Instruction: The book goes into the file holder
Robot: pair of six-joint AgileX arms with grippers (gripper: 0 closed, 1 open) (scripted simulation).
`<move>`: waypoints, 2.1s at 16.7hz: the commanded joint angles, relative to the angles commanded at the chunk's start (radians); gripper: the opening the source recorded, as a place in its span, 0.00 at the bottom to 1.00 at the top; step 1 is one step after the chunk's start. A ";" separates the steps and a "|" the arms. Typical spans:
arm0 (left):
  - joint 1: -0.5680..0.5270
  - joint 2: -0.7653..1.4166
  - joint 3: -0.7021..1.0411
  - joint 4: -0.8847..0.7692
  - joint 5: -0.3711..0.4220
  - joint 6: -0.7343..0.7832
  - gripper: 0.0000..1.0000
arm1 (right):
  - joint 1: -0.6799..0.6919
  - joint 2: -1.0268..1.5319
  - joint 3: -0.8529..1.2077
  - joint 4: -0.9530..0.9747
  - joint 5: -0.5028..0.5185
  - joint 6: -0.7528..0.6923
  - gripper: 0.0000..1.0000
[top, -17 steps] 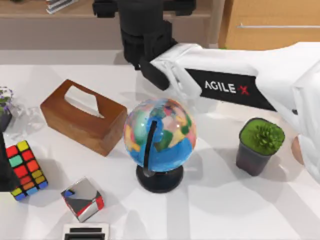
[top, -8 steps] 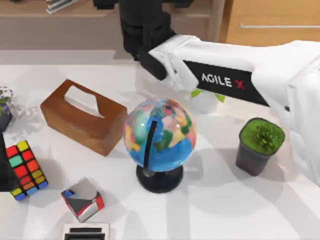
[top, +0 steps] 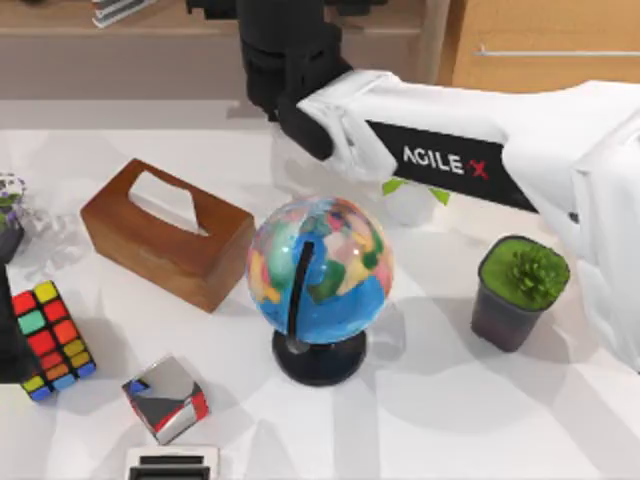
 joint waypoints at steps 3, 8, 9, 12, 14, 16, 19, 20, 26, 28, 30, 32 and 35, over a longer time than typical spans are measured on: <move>0.000 0.000 0.000 0.000 0.000 0.000 1.00 | 0.000 0.000 0.000 0.000 0.000 0.000 0.40; 0.000 0.000 0.000 0.000 0.000 0.000 1.00 | 0.000 0.000 0.000 0.000 0.000 0.000 0.02; 0.000 0.000 0.000 0.000 0.000 0.000 1.00 | 0.000 0.000 0.000 0.000 0.000 0.000 0.00; 0.000 0.000 0.000 0.000 0.000 0.000 1.00 | 0.000 0.000 0.000 0.000 0.000 0.000 0.00; 0.000 0.000 0.000 0.000 0.000 0.000 1.00 | 0.000 0.000 0.000 0.000 0.000 0.000 0.00; 0.000 0.000 0.000 0.000 0.000 0.000 1.00 | 0.000 0.000 0.000 0.000 0.000 0.000 0.00; 0.000 0.000 0.000 0.000 0.000 0.000 1.00 | 0.004 -0.006 0.008 -0.012 -0.001 0.001 0.00; 0.000 0.000 0.000 0.000 0.000 0.000 1.00 | 0.004 -0.009 0.013 -0.020 -0.001 0.001 0.00; 0.000 0.000 0.000 0.000 0.000 0.000 1.00 | 0.004 -0.018 0.032 -0.048 -0.001 0.002 0.00; 0.000 0.000 0.000 0.000 0.000 0.000 1.00 | 0.004 -0.013 0.028 -0.046 -0.001 0.003 0.00; 0.000 0.000 0.000 0.000 0.000 0.000 1.00 | 0.004 -0.034 0.013 -0.051 -0.014 0.011 0.00; 0.000 0.000 0.000 0.000 0.000 0.000 1.00 | 0.005 -0.087 -0.033 -0.067 -0.050 0.033 0.00; 0.000 0.000 0.000 0.000 0.000 0.000 1.00 | 0.012 -0.205 -0.160 -0.116 -0.144 0.080 0.00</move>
